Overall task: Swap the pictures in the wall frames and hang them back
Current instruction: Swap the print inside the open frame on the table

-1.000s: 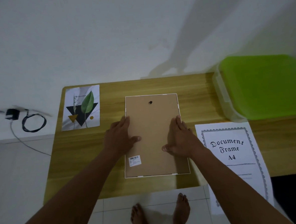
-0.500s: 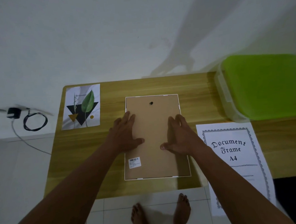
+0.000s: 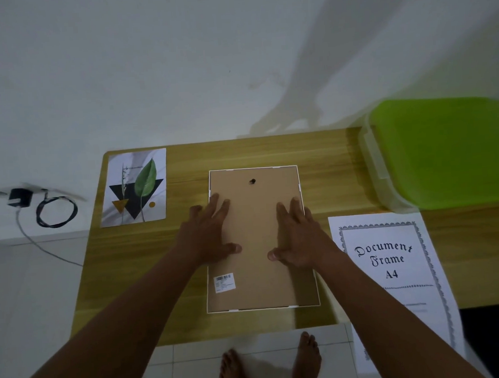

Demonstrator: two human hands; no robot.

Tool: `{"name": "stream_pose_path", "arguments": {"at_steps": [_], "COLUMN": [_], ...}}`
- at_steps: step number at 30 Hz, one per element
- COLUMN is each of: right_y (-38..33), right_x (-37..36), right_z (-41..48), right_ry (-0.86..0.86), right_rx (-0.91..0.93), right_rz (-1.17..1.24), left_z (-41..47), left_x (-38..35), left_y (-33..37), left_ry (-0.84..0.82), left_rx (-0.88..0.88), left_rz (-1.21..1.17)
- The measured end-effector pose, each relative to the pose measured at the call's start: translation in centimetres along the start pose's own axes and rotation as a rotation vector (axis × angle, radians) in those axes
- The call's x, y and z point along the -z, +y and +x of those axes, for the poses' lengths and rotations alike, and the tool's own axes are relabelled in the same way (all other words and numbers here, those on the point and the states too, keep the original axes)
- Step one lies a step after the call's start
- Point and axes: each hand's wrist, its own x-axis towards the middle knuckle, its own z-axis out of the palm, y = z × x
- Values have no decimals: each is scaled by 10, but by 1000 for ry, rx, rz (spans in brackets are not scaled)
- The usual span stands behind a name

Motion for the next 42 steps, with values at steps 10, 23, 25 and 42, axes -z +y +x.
{"name": "stream_pose_path", "arguments": {"at_steps": [10,23,25,42], "right_y": [1,5,4,2], "right_x": [3,-11,-11,-3], "right_z": [-30,-38,-39,-43], "right_ry": [210,210,218,229], "right_rx": [-26,-299,-306,-263], "right_rz": [131,386,421,738], "left_z": [-32,-45,-44,-48], "left_x": [-26,-31,-31,-29], "left_y": [-19,-2,-2,-14], "left_ry": [220,294,292,255], "left_rx": [227,258,272,148], "left_rz": [-362,-713,-723,-1103]}}
